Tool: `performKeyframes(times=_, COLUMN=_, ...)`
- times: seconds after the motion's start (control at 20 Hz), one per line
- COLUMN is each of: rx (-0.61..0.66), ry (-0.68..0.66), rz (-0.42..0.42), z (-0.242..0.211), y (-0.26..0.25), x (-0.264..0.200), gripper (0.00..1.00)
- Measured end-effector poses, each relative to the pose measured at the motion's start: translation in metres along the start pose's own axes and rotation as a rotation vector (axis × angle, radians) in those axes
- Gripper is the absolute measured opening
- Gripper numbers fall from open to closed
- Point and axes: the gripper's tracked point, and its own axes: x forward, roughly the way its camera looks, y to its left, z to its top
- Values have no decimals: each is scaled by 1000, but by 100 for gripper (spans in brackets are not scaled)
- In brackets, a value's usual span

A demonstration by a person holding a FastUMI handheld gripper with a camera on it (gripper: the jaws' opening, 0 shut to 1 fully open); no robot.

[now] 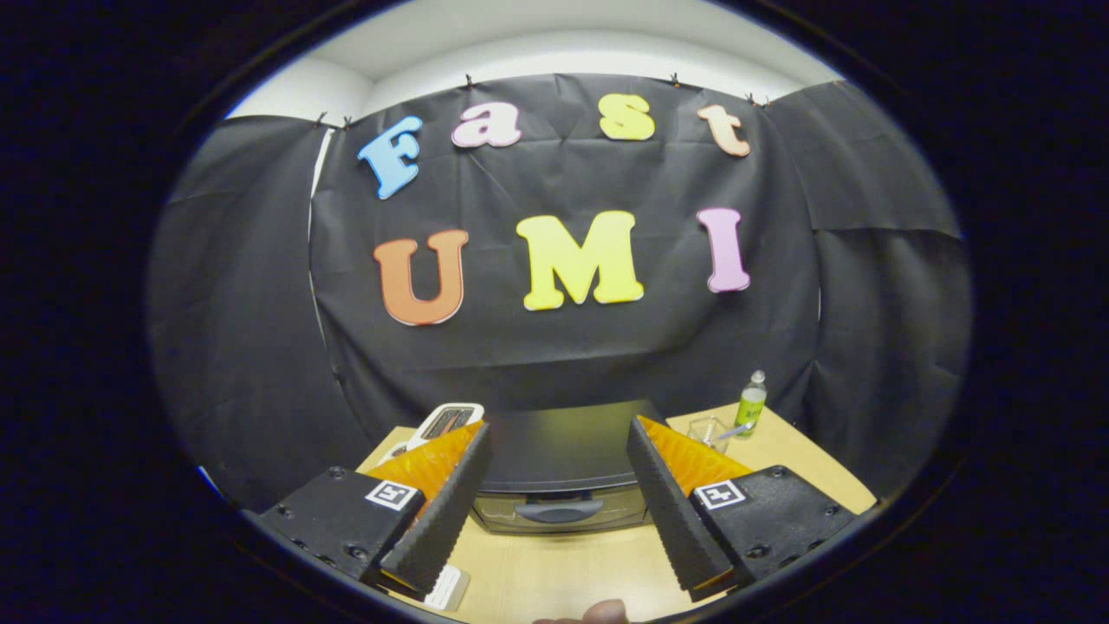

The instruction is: Open the toaster oven, put the food inside, and close the toaster oven door.

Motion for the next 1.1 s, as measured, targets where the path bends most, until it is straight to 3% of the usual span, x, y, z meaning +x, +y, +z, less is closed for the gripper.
performKeyframes(times=0.2, rx=-38, ry=-66, rz=-19, z=27, y=2, x=-54, gripper=100)
performKeyframes(times=0.55, rx=-23, ry=-141, rz=-27, z=25, y=20, x=-133, gripper=100)
performKeyframes(times=1.1, rx=-55, ry=-164, rz=15, z=8, y=53, x=-160, gripper=100)
